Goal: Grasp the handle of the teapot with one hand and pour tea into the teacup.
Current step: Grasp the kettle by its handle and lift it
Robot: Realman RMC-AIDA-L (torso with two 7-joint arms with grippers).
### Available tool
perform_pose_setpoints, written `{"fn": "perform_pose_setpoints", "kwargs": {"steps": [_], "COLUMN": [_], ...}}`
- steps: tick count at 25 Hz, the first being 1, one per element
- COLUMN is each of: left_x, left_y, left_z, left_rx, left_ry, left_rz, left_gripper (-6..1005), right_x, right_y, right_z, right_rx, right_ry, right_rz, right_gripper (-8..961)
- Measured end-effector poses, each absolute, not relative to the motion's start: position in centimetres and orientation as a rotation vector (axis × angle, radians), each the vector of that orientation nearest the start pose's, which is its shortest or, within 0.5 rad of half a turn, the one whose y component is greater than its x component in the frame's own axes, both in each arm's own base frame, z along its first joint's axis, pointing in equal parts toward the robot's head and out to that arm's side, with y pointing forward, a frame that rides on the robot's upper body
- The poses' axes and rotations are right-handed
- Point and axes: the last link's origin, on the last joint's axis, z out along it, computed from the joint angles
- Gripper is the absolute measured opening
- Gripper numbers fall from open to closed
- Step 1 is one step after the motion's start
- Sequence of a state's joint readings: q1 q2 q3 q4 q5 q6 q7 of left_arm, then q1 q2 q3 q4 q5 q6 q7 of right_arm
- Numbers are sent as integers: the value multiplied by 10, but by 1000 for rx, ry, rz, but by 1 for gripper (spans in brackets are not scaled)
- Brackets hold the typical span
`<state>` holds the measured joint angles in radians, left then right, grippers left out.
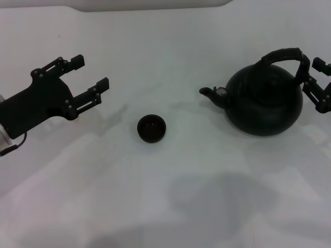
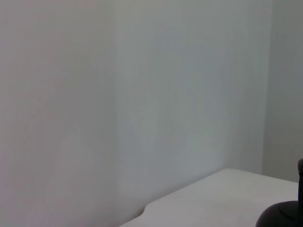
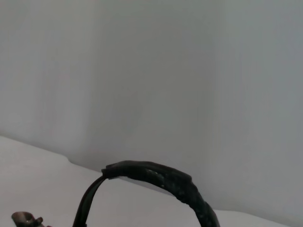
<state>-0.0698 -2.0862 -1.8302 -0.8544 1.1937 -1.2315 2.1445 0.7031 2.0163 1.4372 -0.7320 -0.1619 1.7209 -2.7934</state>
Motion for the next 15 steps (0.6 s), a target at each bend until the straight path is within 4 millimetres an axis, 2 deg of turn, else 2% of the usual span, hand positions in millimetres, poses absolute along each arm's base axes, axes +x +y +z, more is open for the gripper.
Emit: {"fn": "perform_pose_setpoints", "kwargs": {"steps": [7,12,15], "left_x": [-286,-287,-288], "left_y": [275,274,273], "left_z": [-6,-6,-6], "left_rx": [-2324,-2322,-2320], "left_ry": [-396,-400,-404], "left_rz": [-805,-804,-803], "left_gripper": [744,743,743], "right_x": [346,346,343], "right_y": [262,267,270], "right_z": [9,4,0], "right_rx": [-2049,-2061,-2085], "right_ry": [468,457,447], "right_rz": [623,632,643], "right_gripper": [391,248,251]}}
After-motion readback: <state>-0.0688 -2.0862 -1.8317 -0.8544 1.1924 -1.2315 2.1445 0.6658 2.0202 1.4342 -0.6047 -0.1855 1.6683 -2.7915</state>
